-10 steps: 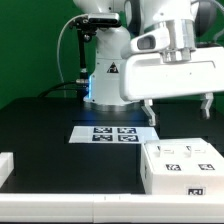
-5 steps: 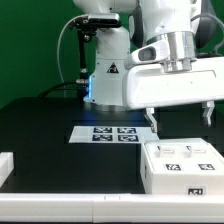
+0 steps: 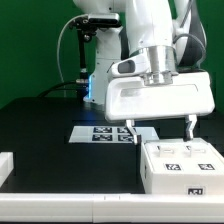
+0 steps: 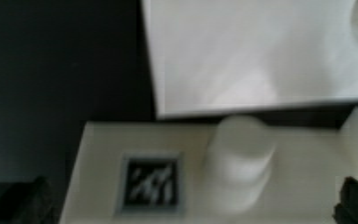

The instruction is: Assemble cabinet

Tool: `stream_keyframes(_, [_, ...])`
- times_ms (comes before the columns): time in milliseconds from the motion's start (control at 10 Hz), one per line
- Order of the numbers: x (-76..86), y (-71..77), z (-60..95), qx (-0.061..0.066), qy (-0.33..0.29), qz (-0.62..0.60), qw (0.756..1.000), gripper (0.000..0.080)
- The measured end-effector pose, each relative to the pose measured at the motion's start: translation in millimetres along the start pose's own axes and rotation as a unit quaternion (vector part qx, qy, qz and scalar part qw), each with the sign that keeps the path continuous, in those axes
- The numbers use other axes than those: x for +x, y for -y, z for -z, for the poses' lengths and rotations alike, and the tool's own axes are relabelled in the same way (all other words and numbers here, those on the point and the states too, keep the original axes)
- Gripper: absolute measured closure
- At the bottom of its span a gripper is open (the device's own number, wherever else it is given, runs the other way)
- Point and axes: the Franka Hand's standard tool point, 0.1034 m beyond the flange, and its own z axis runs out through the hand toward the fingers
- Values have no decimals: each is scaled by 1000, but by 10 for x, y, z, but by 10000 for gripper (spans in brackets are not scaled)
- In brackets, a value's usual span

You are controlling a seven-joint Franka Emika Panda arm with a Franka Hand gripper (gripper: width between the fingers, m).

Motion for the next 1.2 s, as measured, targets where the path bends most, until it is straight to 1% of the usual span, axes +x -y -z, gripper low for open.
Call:
stream_keyframes(100, [-79, -18, -52, 1, 20, -6, 1000, 5])
stream_keyframes(200, [13, -26, -76, 3, 26, -13, 1000, 5])
stream_keyframes(300, [39, -20, -130, 3, 25, -20, 999, 5])
stream_keyframes(400, [76, 21, -181, 5, 25, -22, 999, 5])
stream_keyframes(500, [161, 44, -202, 7, 23, -23, 999, 5])
stream_keyframes(1000, [104, 88, -254, 10, 25, -22, 999, 5])
stream_keyframes(1100, [102, 87, -255, 10, 25, -20, 999, 133])
stream_keyframes(1200, [101, 86, -256, 10, 25, -19, 999, 133])
